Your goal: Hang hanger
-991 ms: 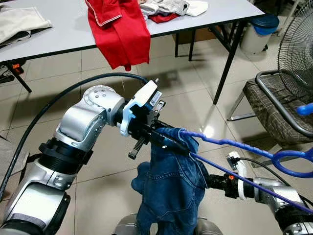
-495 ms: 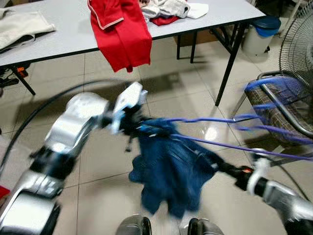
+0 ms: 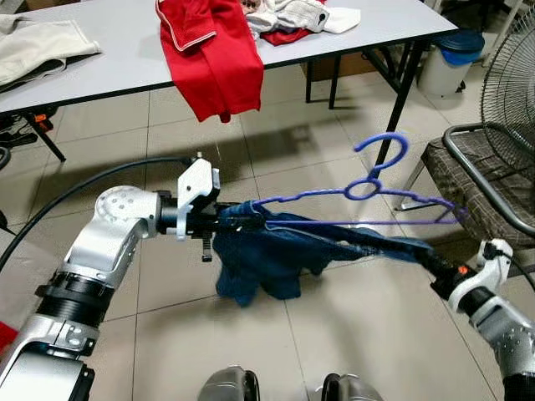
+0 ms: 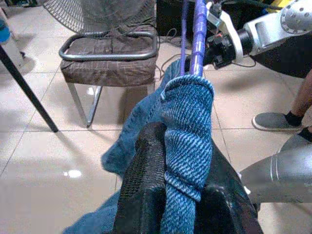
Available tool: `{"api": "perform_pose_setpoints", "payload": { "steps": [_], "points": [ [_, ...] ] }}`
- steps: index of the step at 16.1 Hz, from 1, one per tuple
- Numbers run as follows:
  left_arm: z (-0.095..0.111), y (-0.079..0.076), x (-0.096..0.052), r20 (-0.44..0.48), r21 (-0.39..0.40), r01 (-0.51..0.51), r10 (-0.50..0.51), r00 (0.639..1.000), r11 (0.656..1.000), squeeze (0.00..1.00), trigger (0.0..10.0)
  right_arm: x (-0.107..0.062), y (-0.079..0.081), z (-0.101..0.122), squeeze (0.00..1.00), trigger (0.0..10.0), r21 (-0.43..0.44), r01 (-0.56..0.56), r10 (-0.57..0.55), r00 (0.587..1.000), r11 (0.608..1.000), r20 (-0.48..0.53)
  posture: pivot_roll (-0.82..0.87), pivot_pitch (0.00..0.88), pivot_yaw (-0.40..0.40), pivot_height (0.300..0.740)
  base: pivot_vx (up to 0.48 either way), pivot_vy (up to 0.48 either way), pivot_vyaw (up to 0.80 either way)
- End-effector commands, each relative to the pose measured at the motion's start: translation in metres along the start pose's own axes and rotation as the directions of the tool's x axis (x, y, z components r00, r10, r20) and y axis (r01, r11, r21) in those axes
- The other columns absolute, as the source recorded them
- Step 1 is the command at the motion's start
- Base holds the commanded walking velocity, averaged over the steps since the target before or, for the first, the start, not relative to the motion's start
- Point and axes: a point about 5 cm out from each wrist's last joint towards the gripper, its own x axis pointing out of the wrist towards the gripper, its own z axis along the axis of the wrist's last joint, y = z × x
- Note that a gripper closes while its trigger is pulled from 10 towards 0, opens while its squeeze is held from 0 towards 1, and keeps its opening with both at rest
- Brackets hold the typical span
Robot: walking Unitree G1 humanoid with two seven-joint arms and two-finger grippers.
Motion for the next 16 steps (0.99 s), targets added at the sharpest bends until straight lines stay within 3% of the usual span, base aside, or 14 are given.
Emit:
{"api": "perform_pose_setpoints", "payload": {
  "steps": [1,6,9,16],
  "points": [
    [0.003,0.007,-0.016,0.010,0.024,-0.070,0.070,0.998,0.997,0.00,0.0,-0.011,-0.016,0.011,0.00,0.0,0.020,0.106,-0.107,0.993,0.994,0.045,0.01,0.109,0.110,0.740,0.000,0.000,0.00],
    [-0.004,-0.002,-0.022,0.004,0.036,-0.012,0.012,1.000,0.999,0.00,0.0,-0.015,-0.027,0.038,0.00,0.0,0.047,0.207,-0.210,0.975,0.977,0.071,0.00,0.104,0.110,0.740,0.000,0.000,0.00],
    [-0.022,0.003,-0.025,-0.131,0.074,-0.075,0.084,0.988,0.994,0.00,0.0,-0.018,-0.027,0.055,0.00,0.0,0.019,0.208,-0.209,0.974,0.978,0.087,0.00,0.101,0.104,0.740,0.000,0.000,0.00],
    [-0.038,0.011,-0.039,-0.292,0.162,-0.118,0.162,0.942,0.980,0.00,0.0,-0.021,-0.028,0.071,0.00,0.0,-0.002,0.196,-0.194,0.976,0.981,0.103,0.00,0.093,0.104,0.740,0.000,0.000,0.00]
  ]
}}
